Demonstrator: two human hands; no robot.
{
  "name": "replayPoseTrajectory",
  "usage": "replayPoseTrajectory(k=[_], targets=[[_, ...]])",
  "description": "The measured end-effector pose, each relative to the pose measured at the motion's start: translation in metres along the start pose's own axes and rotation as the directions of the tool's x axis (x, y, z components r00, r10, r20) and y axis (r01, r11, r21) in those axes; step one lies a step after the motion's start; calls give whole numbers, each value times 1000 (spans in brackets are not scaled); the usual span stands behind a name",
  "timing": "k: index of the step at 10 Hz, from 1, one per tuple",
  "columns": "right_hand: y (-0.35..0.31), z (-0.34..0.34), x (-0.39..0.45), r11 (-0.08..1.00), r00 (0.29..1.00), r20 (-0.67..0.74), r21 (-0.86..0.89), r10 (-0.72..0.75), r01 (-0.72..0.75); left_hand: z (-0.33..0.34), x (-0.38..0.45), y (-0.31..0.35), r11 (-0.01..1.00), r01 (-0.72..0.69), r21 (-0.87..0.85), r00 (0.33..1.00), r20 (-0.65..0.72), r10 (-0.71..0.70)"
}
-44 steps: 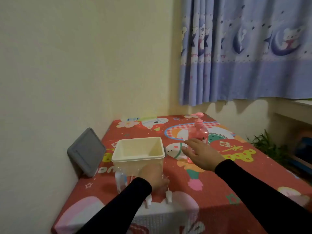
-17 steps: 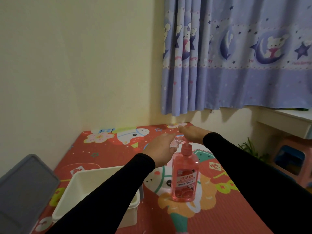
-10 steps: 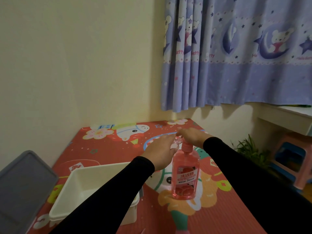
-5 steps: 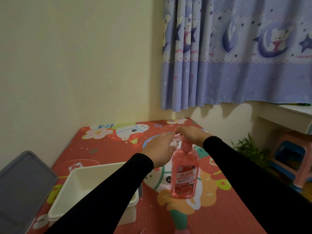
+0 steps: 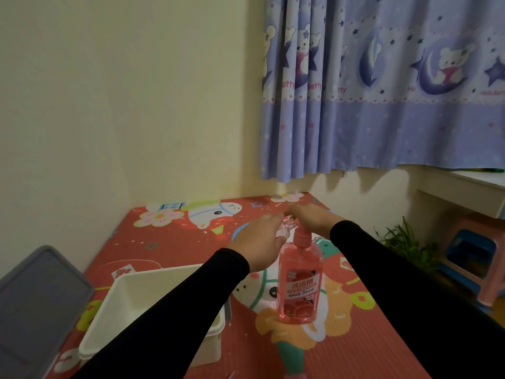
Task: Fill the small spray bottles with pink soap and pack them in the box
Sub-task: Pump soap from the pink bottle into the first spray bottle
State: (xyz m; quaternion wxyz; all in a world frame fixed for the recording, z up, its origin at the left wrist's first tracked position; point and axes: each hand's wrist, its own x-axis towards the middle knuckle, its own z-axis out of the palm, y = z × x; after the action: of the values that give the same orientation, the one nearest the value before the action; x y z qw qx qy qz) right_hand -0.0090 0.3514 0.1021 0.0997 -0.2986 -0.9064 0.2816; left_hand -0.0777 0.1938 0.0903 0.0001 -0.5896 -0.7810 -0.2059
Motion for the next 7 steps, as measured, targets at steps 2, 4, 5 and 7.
replayPoseTrajectory(k=[2, 4, 5, 7], targets=[[-2, 2, -8, 988, 997, 45, -145, 55, -48, 3, -4, -1, 1000, 5, 8, 999, 43, -5], [23, -5, 30, 991, 999, 7, 126, 36, -37, -9, 1, 1, 1000, -24, 15, 1000, 7, 24], [10, -3, 5, 990, 998, 14, 128, 60, -62, -3, 0, 1, 1000, -17, 11, 1000, 2, 17], [-3, 3, -11, 997, 997, 30, -40, 67, -66, 4, -3, -2, 1000, 11, 21, 999, 41, -12]])
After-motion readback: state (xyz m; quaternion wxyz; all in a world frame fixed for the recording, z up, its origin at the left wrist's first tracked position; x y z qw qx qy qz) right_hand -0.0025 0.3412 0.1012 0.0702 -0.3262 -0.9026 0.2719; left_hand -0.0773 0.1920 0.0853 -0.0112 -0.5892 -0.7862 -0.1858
